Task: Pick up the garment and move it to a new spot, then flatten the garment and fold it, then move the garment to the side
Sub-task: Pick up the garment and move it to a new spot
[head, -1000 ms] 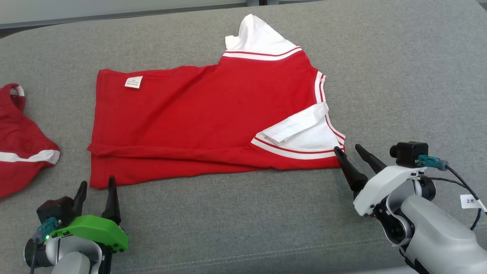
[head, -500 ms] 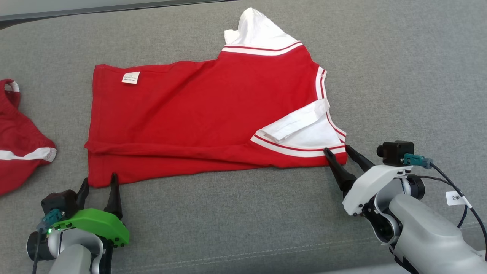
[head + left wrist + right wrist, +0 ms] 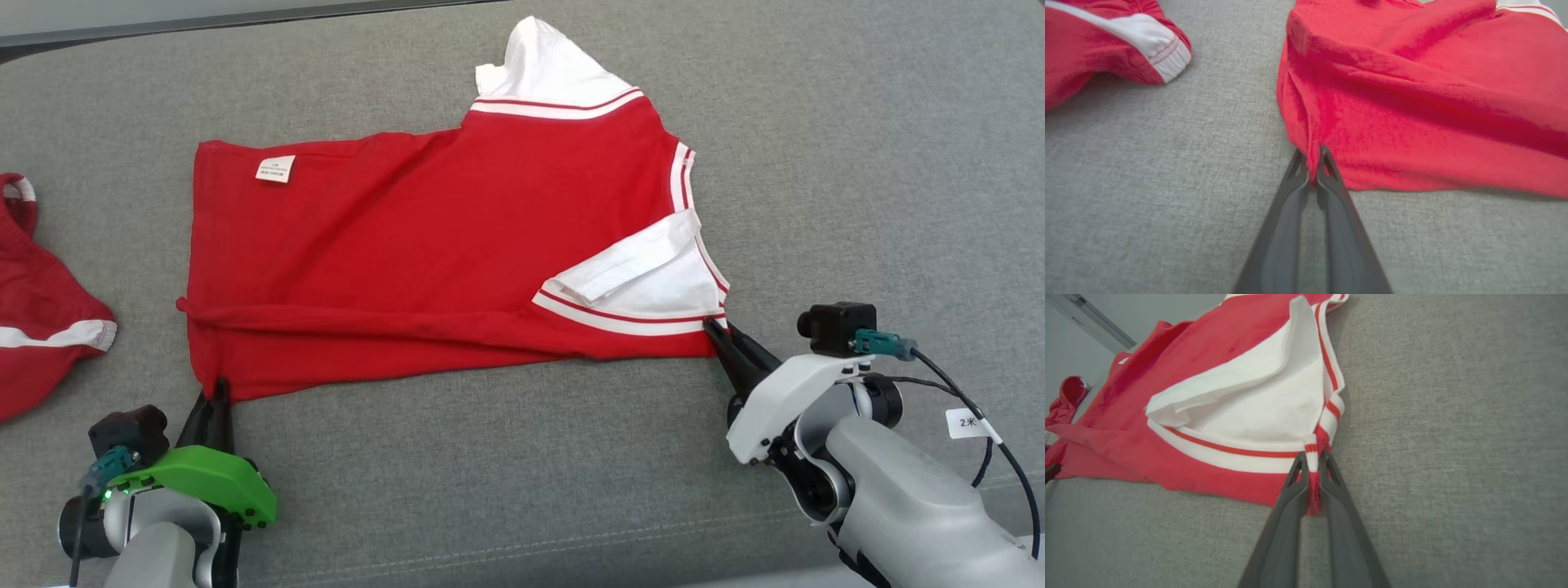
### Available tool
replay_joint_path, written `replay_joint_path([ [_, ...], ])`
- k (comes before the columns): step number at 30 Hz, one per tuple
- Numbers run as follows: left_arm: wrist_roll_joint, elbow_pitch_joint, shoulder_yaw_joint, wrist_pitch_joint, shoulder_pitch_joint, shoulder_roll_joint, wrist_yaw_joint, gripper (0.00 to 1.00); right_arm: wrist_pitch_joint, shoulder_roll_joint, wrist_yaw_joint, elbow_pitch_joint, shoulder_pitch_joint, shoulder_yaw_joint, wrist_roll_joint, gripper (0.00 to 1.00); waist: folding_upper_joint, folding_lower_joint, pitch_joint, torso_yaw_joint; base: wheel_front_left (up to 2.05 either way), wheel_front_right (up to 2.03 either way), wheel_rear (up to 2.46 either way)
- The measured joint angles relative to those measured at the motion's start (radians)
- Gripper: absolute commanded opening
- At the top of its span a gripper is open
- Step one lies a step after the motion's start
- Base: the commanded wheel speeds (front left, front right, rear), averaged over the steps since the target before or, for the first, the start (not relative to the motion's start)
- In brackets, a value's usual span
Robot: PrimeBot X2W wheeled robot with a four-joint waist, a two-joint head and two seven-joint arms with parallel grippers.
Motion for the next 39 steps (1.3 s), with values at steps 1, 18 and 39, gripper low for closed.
replay_joint_path([
  [1, 0.002, -0.008, 0.005, 0.000, 0.002, -0.002, -0.001, 0.00, -0.001, -0.002, 0.000, -0.003, 0.000, -0.001, 0.004, 0.00, 0.0000, 0.0000, -0.003, 0.001, 0.00, 0.00, 0.00],
  [18, 0.028, -0.161, 0.032, 0.000, 0.204, -0.016, 0.000, 0.00, 0.033, -0.121, 0.001, -0.177, 0.200, -0.101, 0.191, 0.00, 0.0000, 0.0000, -0.120, 0.035, 0.00, 0.00, 0.00],
  [39, 0.003, -0.188, 0.012, 0.041, 0.301, -0.037, 0.024, 0.00, 0.157, -0.089, 0.001, -0.178, 0.330, -0.158, 0.130, 0.51, 0.0000, 0.0000, -0.155, 0.043, 0.00, 0.00, 0.00],
])
